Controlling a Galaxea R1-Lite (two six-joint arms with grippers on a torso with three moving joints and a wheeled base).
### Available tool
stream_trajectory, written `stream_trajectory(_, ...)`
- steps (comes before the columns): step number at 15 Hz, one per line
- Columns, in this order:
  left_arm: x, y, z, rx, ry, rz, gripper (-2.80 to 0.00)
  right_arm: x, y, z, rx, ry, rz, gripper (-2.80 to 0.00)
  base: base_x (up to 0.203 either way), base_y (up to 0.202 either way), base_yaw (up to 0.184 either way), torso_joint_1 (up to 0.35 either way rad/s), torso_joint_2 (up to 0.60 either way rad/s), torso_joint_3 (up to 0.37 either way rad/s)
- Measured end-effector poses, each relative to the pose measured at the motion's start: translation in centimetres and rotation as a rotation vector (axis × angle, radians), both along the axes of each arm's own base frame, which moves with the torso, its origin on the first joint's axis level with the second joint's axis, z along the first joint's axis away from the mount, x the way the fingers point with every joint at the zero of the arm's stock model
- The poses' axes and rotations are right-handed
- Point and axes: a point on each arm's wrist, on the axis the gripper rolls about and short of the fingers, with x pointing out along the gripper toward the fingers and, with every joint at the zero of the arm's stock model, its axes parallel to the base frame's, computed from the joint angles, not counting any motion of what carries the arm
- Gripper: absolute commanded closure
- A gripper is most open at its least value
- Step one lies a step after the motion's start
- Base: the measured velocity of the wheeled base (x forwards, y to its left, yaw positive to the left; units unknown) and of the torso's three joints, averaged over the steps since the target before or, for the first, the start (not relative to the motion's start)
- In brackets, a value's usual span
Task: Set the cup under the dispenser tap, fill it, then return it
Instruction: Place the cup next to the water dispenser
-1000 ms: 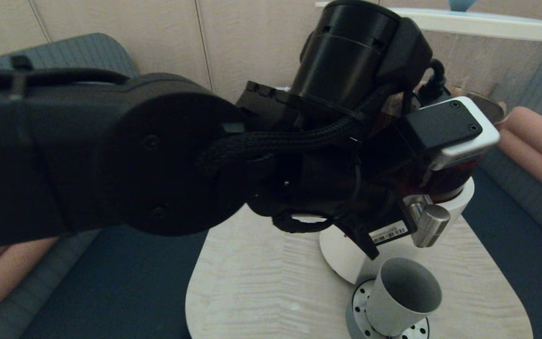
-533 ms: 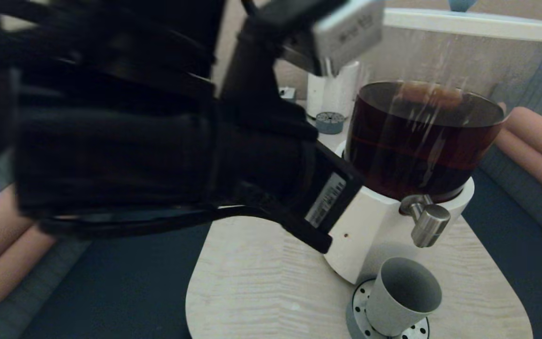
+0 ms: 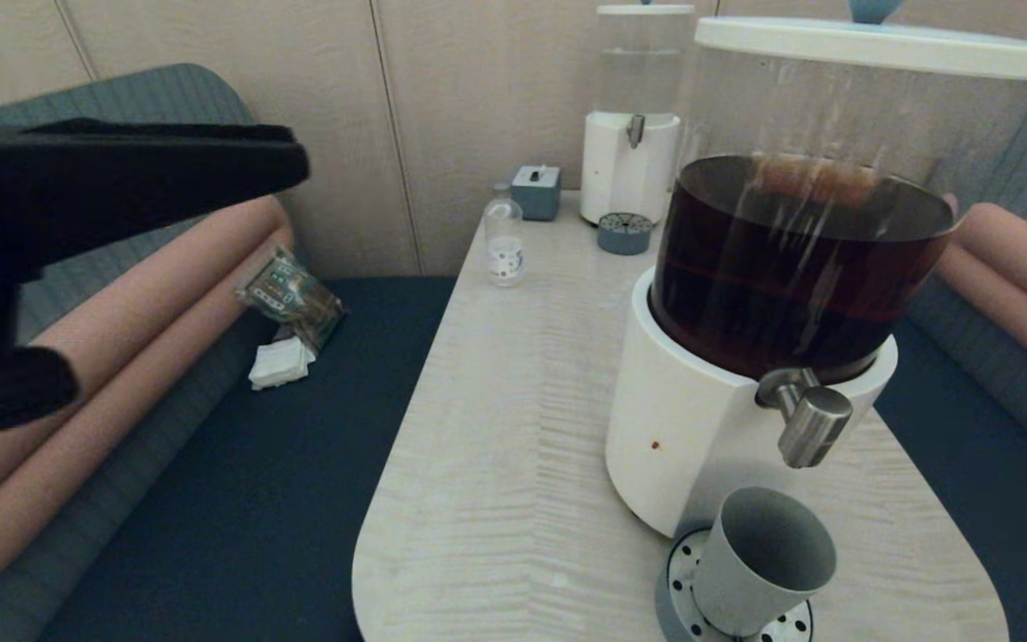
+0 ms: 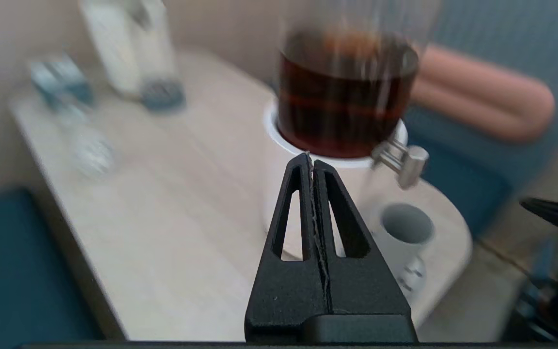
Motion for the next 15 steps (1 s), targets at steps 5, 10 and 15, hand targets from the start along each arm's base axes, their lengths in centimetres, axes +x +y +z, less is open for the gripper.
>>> stream_trajectory(5, -1.5, 2.3, -7.6, 0.026, -0.02, -0.067, 0.0, 0.0, 0.0, 0.0, 0.001, 0.0, 0.0, 0.0, 0.0, 0.0, 0.0, 0.0, 0.0, 0.0)
stream_trajectory(10, 3.2, -0.4, -10.8, -0.022, -0.009, -0.116, 0.0, 0.0, 0.0, 0.0, 0.0, 0.0, 0.0, 0.0, 0.0, 0.0, 0.0, 0.0, 0.0, 0.0)
stream_trajectory(15, 8.2, -3.7, -14.2, -0.039, -0.006, -0.141, -2.8, 0.0, 0.0, 0.0, 0.0, 0.0, 0.0, 0.0, 0.0, 0.0, 0.0, 0.0, 0.0, 0.0)
